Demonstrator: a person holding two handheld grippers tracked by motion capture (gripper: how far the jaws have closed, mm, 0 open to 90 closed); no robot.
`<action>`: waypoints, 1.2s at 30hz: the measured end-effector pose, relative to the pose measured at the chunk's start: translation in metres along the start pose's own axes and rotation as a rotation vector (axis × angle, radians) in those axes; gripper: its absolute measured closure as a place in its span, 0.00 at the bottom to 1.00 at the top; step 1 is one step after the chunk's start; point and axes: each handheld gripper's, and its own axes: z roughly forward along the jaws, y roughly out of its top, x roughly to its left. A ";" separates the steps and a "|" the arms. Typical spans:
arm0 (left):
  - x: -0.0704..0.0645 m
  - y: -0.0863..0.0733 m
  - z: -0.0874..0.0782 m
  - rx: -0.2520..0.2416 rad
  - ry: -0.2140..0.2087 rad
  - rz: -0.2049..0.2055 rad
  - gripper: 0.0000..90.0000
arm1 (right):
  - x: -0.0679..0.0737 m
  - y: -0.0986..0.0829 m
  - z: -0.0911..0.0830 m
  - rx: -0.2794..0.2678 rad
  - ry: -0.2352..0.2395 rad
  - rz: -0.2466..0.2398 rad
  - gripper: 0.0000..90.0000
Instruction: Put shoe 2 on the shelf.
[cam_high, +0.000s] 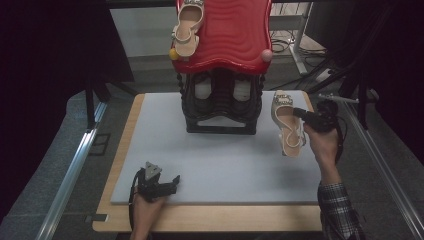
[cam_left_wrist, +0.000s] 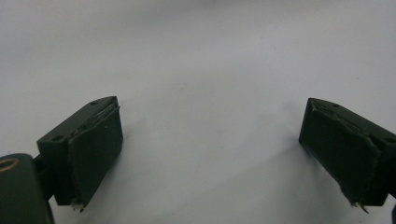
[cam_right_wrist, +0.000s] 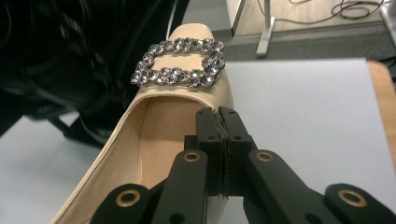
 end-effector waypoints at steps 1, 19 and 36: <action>0.000 0.000 0.000 0.000 0.000 0.000 0.07 | 0.000 0.005 0.000 -0.006 -0.001 0.001 0.98; 0.000 0.000 0.000 0.001 -0.002 0.002 0.07 | 0.001 0.083 0.003 -0.121 -0.009 0.053 0.98; 0.000 0.000 0.000 -0.003 -0.002 0.002 0.07 | 0.009 0.143 0.012 -0.194 -0.036 0.059 0.98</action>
